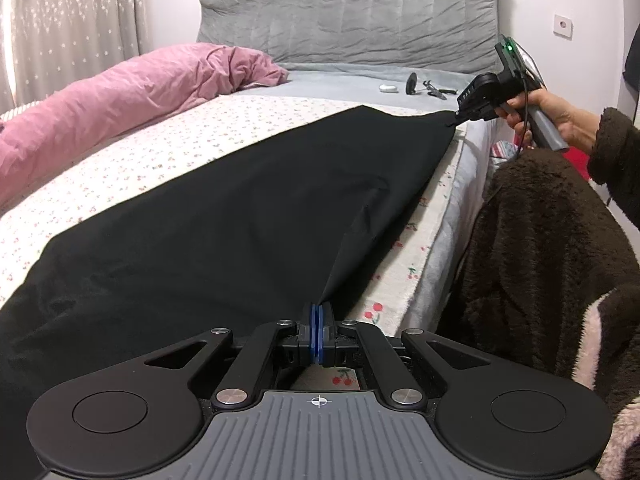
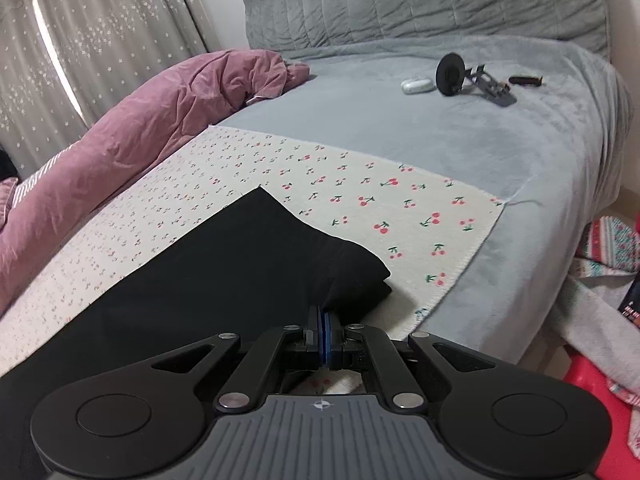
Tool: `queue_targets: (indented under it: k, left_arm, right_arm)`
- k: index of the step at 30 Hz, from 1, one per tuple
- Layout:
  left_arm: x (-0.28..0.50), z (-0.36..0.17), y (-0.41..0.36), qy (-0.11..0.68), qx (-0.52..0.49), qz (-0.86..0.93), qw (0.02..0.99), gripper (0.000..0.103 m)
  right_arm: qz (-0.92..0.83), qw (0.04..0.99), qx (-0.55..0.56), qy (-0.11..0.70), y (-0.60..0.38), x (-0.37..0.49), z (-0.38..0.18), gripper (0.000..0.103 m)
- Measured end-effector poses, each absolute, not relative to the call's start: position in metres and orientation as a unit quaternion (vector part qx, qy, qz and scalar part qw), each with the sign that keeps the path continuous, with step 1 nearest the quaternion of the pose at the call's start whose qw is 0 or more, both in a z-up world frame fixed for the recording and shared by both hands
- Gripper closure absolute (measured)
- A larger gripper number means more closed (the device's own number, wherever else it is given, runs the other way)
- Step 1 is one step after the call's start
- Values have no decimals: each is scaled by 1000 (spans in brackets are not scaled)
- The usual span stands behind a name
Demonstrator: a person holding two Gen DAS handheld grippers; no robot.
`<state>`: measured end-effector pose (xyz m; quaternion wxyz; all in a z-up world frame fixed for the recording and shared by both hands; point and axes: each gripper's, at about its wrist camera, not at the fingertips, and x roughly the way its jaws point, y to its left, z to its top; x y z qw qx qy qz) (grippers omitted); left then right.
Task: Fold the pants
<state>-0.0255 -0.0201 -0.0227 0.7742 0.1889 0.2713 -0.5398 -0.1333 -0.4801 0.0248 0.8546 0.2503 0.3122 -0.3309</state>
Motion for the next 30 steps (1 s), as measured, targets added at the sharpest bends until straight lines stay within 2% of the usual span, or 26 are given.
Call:
queue_targets:
  k: [2,3,5,6,7,8,9,10,11,17,23,26,30]
  left_arm:
    - [-24,-26,-20,285,190,-540,769,102]
    - [-23,-27,-20,293,189,-540,766,96]
    - [-22,-26,-18,298,188,-544,762,94]
    - [-23,-23,-16,299,187,-546,760,90]
    - [-23,-20,-13,300,184,-549,758,81]
    - [-21,-15,-9,296,182,-548,761,76]
    - [-20,-11,-6,290,180,-544,767,61]
    - [-16,-5,-2,283,176,-535,776,47]
    - [-10,1,3,277,170,-524,788,44]
    - [63,19,22,304,124,-418,847,43]
    - [164,-1,23,364,83,-311,874,43]
    - [200,-12,19,387,69,-286,874,47]
    - [235,-27,12,412,45,-276,867,48]
  right_arm:
    - [-346,848,229,329,-481,-131,19,101]
    - [-353,845,222,334,-483,-130,16,100]
    - [-361,844,220,330,-486,-133,15,94]
    - [-365,844,218,326,-487,-135,17,88]
    - [-370,845,213,322,-486,-136,18,78]
    - [-376,846,201,322,-487,-135,21,73]
    - [-378,848,188,320,-488,-133,24,65]
    - [-377,851,177,318,-489,-131,28,65]
    - [-374,855,171,316,-491,-128,32,65]
    - [-330,874,170,313,-502,-93,43,56]
    - [-300,876,187,328,-515,-48,29,55]
    - [-299,871,190,339,-526,-28,19,55]
    - [-305,866,207,338,-547,-6,7,56]
